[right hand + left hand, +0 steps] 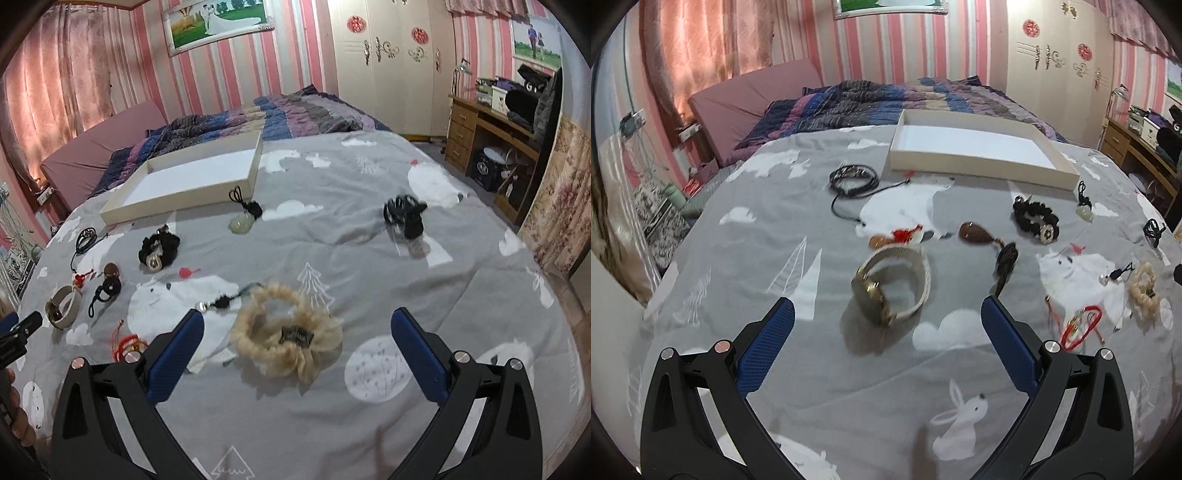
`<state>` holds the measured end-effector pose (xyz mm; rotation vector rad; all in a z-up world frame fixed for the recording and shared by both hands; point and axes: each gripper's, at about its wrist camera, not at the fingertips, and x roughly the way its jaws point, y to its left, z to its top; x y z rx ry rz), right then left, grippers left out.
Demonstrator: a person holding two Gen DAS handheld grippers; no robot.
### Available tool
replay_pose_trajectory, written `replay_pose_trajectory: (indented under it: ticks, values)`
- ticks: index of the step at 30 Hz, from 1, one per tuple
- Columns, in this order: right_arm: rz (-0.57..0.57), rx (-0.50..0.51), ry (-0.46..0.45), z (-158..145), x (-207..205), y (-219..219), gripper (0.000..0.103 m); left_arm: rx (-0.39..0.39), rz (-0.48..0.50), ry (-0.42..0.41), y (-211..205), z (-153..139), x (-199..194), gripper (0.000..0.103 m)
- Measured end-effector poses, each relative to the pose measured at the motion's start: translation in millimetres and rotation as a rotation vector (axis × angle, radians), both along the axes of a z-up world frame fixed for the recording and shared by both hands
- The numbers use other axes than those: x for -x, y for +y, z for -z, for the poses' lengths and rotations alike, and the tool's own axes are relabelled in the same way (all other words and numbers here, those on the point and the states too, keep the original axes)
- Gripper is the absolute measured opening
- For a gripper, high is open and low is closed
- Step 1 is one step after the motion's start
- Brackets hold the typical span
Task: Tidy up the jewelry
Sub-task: 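Lower the right tool onto the black claw hair clip and close it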
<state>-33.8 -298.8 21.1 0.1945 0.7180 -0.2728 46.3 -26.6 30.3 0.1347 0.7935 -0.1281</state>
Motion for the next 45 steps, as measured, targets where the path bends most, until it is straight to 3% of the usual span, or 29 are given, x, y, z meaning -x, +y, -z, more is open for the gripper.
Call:
replay_pose_trajectory:
  ticks: [7,11,19,27,32,37,45]
  values:
    - [-0.031,0.168,-0.021,-26.0,-19.9,15.3,0.101,0.014,0.025,0.011,1.8,-14.6,-20.3,0.100]
    - [-0.039,0.164,-0.026,-44.3,-33.3,5.9,0.101,0.032,0.060,0.008,-3.2,-29.8,-30.9,0.100]
    - [-0.067,0.165,-0.050,-103.0,-81.2,-7.5,0.101,0.100,0.146,-0.048,-20.2,-94.3,-60.2,0.100]
    - [-0.094,0.179,-0.026,-123.5,-117.8,1.1,0.101,0.108,0.191,-0.064,-39.8,-127.1,-76.3,0.100]
    - [-0.042,0.177,-0.004,-105.0,-116.7,-23.4,0.101,0.129,0.183,-0.024,-39.5,-102.7,-77.6,0.100]
    - [0.028,0.214,0.067,-59.4,-111.9,-66.4,0.101,0.118,0.192,0.069,-45.2,-47.5,-76.8,0.100]
    - [0.145,0.217,0.182,13.2,-115.1,-142.9,0.101,0.067,0.204,0.146,-61.9,8.4,-68.6,0.099]
